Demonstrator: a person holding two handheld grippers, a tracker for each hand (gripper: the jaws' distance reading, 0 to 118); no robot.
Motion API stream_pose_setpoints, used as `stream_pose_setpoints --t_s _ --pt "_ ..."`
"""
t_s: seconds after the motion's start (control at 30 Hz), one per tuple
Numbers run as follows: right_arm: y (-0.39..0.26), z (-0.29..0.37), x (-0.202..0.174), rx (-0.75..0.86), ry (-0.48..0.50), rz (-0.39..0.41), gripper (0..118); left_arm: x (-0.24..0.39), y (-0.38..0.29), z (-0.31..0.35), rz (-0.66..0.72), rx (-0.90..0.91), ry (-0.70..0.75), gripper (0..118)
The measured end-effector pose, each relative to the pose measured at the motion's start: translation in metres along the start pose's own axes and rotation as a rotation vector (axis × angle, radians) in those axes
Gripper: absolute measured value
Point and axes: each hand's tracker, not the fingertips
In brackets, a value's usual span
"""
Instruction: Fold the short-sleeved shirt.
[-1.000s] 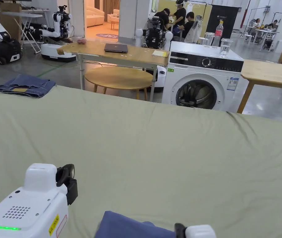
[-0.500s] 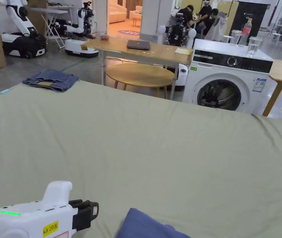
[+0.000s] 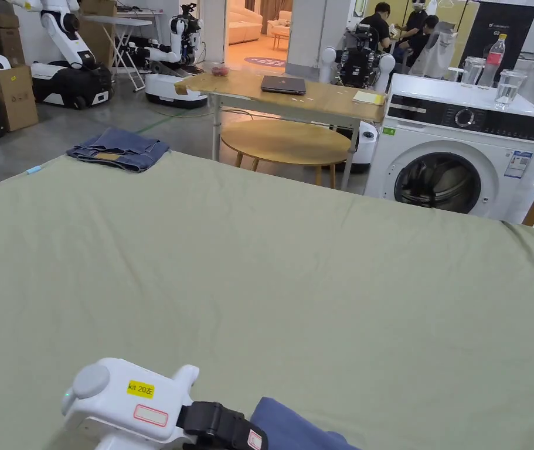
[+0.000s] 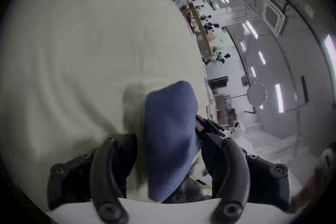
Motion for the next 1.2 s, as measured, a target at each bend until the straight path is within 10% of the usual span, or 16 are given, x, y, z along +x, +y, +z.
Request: stream_pose_setpoints --t_s 0.17,0.33,0.77,1.2 --pt "0.001 0.000 0.006 -0.005 0.022 -0.024 0 -0.002 -0.002 -0.041 0.026 -0.070 -0.103 73" --pt "0.000 0.000 0.010 -0.002 0.045 -0.033 0 -0.025 -0.003 -0.051 0.044 0.005 -0.053 25" --pt "0.035 0.029 0.021 0.290 -0.033 0.048 0 0.020 -0.022 -0.012 0.060 0.104 -0.083 19" --pt "0.102 0.027 0.024 0.427 -0.044 0.061 0 0.042 0.024 0.156 0.003 0.181 0.231 19"
